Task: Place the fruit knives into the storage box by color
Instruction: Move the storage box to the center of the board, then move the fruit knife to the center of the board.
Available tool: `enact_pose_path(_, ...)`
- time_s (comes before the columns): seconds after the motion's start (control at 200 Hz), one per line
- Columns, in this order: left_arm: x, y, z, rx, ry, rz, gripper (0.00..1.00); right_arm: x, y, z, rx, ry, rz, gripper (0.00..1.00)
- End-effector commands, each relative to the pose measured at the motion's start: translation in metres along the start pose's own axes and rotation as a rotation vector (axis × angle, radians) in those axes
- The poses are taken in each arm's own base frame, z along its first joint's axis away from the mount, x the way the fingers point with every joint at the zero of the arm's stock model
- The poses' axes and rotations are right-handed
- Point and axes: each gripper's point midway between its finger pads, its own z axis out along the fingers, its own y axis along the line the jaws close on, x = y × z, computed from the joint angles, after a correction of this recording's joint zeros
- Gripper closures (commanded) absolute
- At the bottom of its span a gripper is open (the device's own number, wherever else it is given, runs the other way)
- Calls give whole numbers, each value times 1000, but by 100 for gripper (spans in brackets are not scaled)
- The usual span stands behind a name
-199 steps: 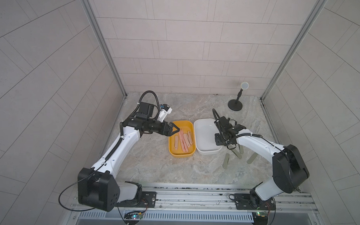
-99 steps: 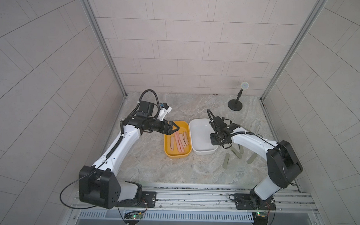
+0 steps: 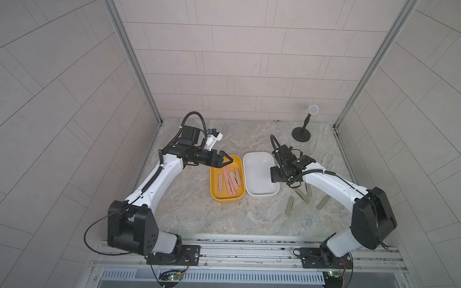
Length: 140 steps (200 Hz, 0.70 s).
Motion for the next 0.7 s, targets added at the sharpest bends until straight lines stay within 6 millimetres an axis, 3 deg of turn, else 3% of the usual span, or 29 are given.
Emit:
enact_pose_path(0.0,10,-5,0,28,-16,22,13,3,-21,-22,48,-20,46,27)
enact_pose_path(0.17,14,-5,-3,10,-69,43,13,25,-55,-33,141,-22,95,27)
enact_pose_path(0.38,14,-4,-4,2,-80,54,13,69,-81,-23,199,43,122,28)
enact_pose_path(0.565,15,-3,-3,1,-80,54,13,100,-85,-10,194,114,145,31)
enact_pose_path(0.696,14,-2,-3,-5,-80,58,13,109,-77,4,159,151,156,33)
